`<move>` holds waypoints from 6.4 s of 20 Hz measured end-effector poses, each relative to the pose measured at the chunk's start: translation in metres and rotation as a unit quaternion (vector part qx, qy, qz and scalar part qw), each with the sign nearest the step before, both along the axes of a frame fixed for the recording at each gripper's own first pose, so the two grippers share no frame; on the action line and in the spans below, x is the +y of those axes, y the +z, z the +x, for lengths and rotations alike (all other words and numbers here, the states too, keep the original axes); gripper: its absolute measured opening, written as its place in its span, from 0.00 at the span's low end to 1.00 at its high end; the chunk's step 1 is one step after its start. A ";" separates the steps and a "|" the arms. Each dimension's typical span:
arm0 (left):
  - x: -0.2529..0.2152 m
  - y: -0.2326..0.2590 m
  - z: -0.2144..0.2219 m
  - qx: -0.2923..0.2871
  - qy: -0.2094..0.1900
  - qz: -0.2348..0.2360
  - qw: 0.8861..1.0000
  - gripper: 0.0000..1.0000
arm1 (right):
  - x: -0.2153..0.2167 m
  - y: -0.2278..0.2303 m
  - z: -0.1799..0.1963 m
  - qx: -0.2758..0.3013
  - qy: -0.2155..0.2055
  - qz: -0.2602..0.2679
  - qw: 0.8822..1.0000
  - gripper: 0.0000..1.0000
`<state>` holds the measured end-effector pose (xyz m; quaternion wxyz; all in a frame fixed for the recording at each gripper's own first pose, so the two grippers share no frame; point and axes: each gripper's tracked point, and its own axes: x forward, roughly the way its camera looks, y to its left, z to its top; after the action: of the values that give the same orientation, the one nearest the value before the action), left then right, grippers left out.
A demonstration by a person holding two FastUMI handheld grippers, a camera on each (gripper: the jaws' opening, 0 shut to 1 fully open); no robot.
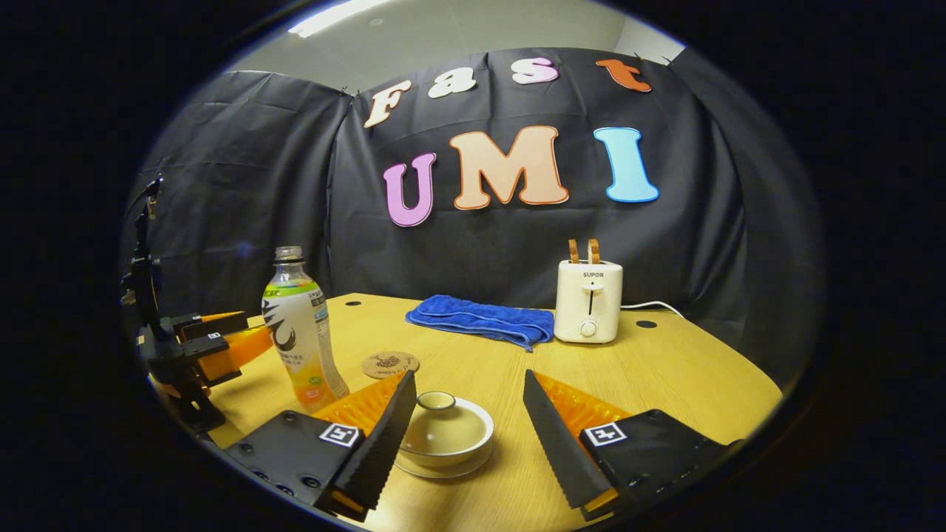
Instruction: Open the teacup lid with one hand, grasp the water bottle and pour water into the teacup with the other hand; after pouring, place the water bottle on the coaster and then close the teacup lid.
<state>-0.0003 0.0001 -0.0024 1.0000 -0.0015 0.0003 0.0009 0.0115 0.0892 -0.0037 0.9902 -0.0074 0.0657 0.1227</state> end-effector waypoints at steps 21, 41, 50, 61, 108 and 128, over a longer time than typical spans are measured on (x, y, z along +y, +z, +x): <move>-0.001 -0.001 0.000 0.000 0.000 -0.001 1.000 0.95 | 0.030 -0.027 0.008 0.027 0.025 -0.044 0.998 0.34; -0.051 0.000 -0.027 0.012 -0.107 -0.018 0.994 0.95 | 0.008 0.024 -0.002 -0.012 0.019 -0.006 1.000 0.28; -0.098 -0.002 -0.027 0.034 -0.181 -0.037 0.982 0.96 | -0.015 0.036 -0.014 -0.020 0.004 0.007 1.000 0.27; -0.117 -0.011 -0.002 0.051 -0.187 -0.013 0.981 0.80 | -0.038 0.039 -0.022 -0.028 -0.010 0.010 1.000 0.29; -0.128 -0.034 0.015 0.063 -0.160 0.610 0.773 0.55 | -0.130 0.013 -0.054 -0.011 -0.076 0.045 0.996 0.28; -0.109 -0.021 0.024 0.071 -0.147 0.744 0.648 0.55 | -0.141 0.000 -0.058 -0.007 -0.079 0.064 0.995 0.28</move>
<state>0.0234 -0.1086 -0.0238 0.6488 0.7435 0.0703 -0.1459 -0.0460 -0.0515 -0.0036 0.9957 0.0607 0.0511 0.0477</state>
